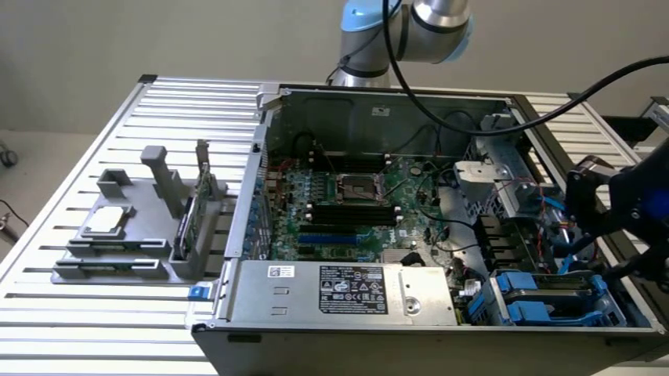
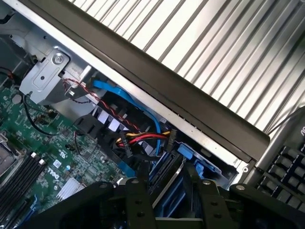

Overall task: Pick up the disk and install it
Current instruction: 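Insert the first disk wire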

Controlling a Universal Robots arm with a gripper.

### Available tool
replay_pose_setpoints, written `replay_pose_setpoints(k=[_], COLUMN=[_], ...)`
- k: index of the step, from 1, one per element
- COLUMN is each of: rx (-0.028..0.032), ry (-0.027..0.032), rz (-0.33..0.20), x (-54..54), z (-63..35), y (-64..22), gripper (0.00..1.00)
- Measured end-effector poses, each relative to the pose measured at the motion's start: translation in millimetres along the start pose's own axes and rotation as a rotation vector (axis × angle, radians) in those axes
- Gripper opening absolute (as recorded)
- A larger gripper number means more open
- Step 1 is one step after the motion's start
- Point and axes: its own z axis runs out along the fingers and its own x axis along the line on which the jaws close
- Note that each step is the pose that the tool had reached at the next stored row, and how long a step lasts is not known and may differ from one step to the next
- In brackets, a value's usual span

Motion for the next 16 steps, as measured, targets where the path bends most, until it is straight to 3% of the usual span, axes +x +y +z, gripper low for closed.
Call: replay_pose_setpoints(k=[6, 9, 10, 16], rx=[-0.0064, -0.009, -0.009, -0.0134], ry=[-0.0033, -0.0053, -0.0058, -0.0071], rz=[0.041, 0.062, 0.068, 0.1], x=[-0.4, -0.6, -0.6, -1.4], z=[5.5, 8.2, 9.0, 15.1], y=[-1.2, -1.8, -2.0, -3.0], gripper=[0.42, 0.4, 0.33, 0.33])
